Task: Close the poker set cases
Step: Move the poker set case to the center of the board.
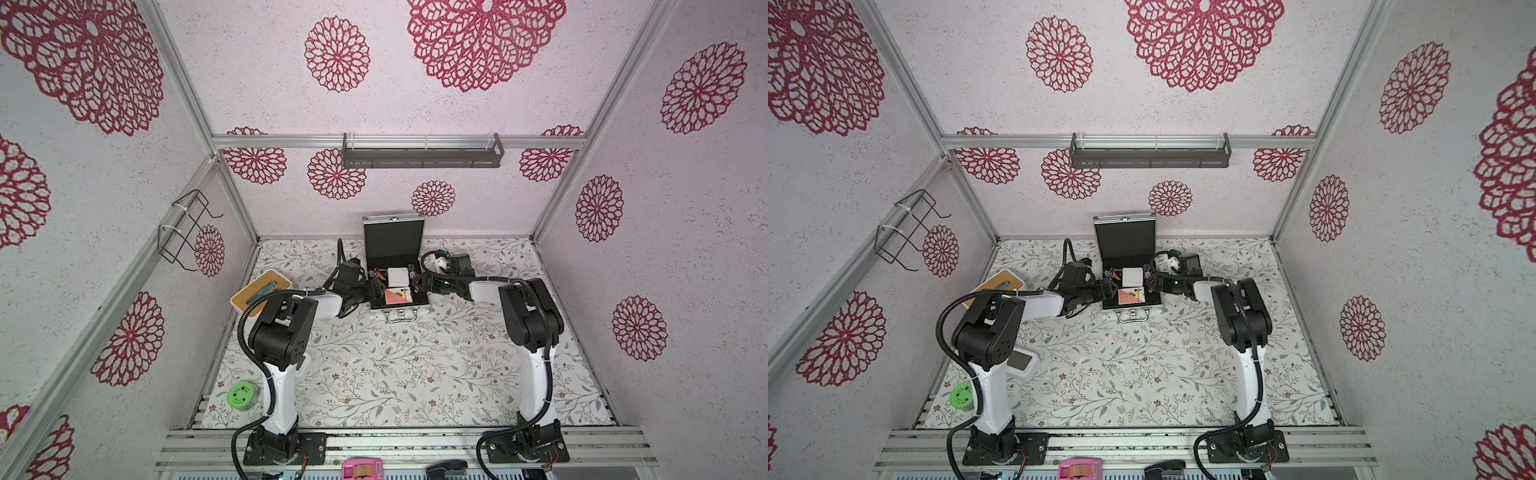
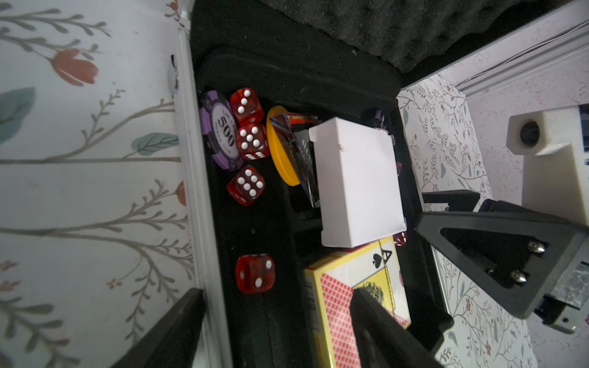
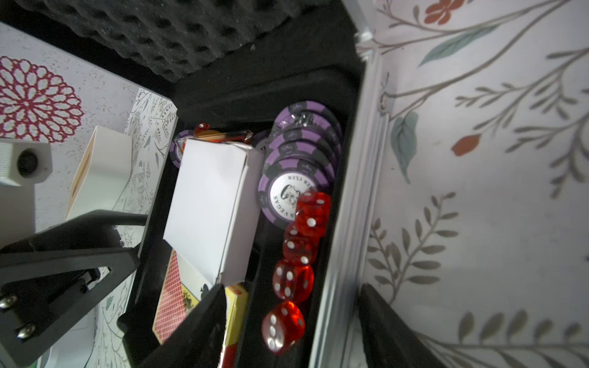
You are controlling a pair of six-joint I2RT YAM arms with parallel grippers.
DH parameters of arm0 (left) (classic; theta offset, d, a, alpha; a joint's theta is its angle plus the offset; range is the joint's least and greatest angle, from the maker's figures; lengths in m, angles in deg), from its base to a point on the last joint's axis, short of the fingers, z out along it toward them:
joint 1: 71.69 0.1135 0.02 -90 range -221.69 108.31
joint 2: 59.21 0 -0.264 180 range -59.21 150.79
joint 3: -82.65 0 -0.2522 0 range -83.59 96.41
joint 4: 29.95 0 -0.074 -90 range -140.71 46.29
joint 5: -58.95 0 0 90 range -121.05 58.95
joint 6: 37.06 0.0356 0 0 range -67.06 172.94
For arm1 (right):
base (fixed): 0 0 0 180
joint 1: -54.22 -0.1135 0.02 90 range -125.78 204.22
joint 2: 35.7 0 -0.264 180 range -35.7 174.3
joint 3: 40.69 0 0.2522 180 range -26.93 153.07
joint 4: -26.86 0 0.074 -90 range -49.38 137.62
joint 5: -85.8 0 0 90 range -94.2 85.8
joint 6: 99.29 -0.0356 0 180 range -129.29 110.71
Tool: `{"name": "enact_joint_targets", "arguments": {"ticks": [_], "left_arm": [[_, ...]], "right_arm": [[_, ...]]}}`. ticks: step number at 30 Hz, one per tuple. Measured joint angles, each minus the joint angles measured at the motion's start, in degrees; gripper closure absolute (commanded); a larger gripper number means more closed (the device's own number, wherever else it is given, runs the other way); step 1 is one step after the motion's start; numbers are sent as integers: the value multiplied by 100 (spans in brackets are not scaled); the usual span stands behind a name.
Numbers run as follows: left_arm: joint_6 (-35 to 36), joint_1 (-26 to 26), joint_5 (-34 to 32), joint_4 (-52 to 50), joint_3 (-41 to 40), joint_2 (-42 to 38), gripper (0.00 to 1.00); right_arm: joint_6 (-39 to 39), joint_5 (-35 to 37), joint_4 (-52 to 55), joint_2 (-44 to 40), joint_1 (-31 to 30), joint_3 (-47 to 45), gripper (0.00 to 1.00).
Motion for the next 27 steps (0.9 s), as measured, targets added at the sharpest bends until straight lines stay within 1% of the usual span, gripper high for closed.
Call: {"name": "enact_joint_targets", "arguments": {"ticks": [5, 9, 18, 22, 27], "left_arm": [[125, -2, -4, -87, -146, -79, 23], [254, -2, -11, -273, -238, -205, 23], [446, -13, -37, -612, -721, -702, 23], [457, -98, -118, -664, -962, -907, 23], [514, -269, -234, -820, -1060, -1040, 22]], "right_arm": [[-136, 85, -212, -225, -96, -400, 37], [-260, 192, -382, -546, -229, -914, 37], [-494, 481, -601, -1283, -625, -1965, 39], [-601, 601, -813, -1543, -752, -2400, 40], [-745, 702, -964, -1797, -791, -2776, 40]]}}
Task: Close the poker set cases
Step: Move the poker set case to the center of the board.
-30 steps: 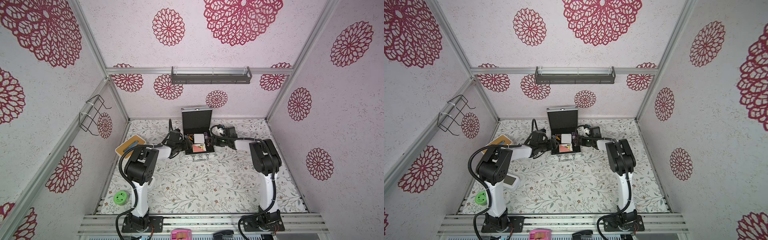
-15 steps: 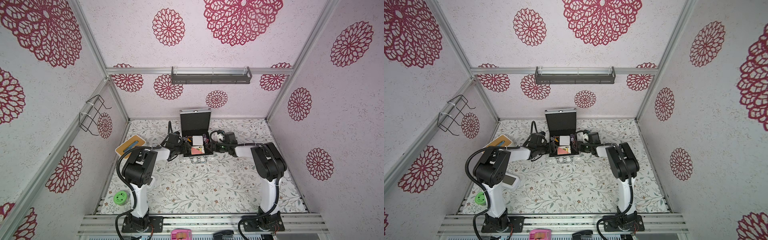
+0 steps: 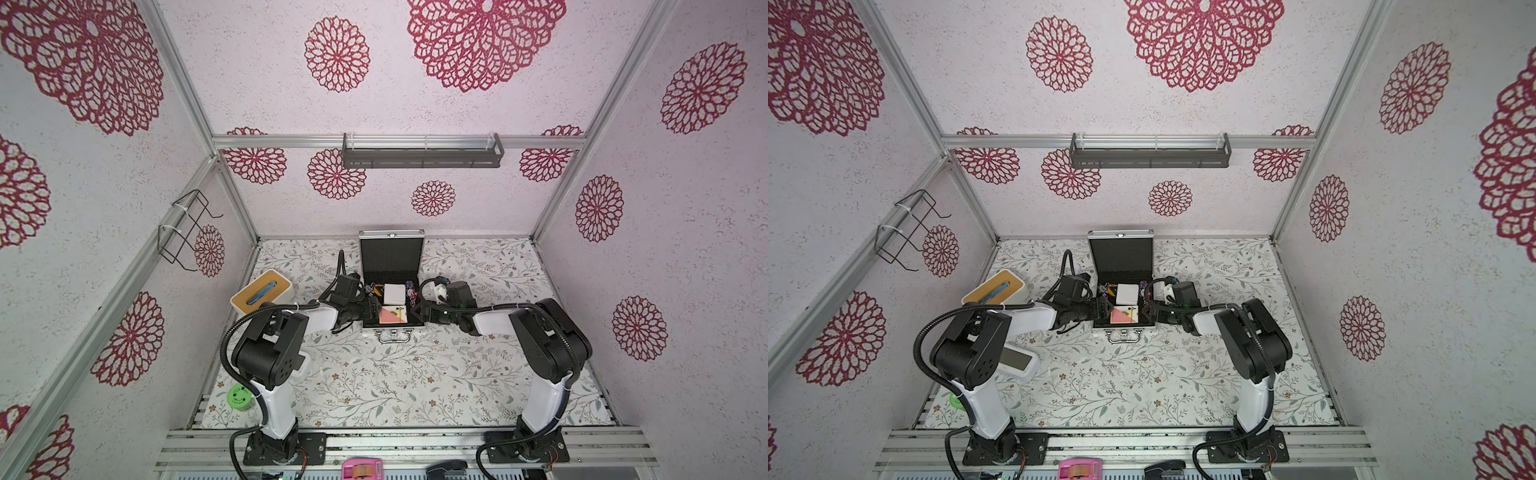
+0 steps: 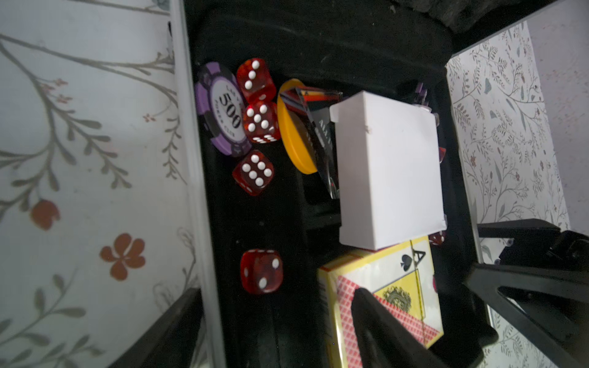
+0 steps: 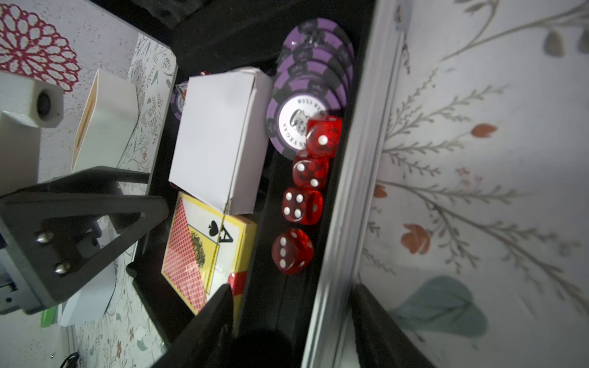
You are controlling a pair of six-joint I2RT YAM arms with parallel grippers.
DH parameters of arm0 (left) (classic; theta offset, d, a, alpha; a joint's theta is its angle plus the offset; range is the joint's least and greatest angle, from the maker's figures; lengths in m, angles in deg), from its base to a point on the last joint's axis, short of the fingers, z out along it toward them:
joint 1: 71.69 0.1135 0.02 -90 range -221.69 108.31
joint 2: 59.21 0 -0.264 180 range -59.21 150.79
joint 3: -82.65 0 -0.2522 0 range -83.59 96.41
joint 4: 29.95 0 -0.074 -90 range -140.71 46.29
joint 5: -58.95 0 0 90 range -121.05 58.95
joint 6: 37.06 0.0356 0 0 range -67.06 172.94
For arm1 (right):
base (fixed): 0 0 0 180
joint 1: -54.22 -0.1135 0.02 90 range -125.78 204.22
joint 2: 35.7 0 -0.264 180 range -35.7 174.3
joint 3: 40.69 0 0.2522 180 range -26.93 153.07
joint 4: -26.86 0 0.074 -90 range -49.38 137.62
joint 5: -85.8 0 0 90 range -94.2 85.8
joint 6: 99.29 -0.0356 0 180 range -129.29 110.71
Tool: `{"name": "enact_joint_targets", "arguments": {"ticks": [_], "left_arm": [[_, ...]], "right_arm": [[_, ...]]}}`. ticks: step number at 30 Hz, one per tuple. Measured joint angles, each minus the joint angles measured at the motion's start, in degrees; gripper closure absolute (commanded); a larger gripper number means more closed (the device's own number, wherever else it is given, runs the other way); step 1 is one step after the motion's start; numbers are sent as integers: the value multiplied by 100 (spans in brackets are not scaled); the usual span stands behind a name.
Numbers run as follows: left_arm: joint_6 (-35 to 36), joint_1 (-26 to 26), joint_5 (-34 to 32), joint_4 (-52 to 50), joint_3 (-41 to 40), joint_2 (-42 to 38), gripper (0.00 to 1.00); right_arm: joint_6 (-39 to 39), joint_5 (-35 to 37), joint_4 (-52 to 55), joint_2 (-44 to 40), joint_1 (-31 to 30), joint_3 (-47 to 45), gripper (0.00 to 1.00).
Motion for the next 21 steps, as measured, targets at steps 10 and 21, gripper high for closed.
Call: {"name": "enact_joint_targets", "arguments": {"ticks": [10, 21], "left_arm": [[111, -11, 15, -352, -46, -415, 7], [201, 315, -39, -319, -286, -1757, 5]], "right_arm": [[11, 120, 428, -321, -90, -15, 31], [190, 122, 1327, -1099, 382, 553, 25]]}}
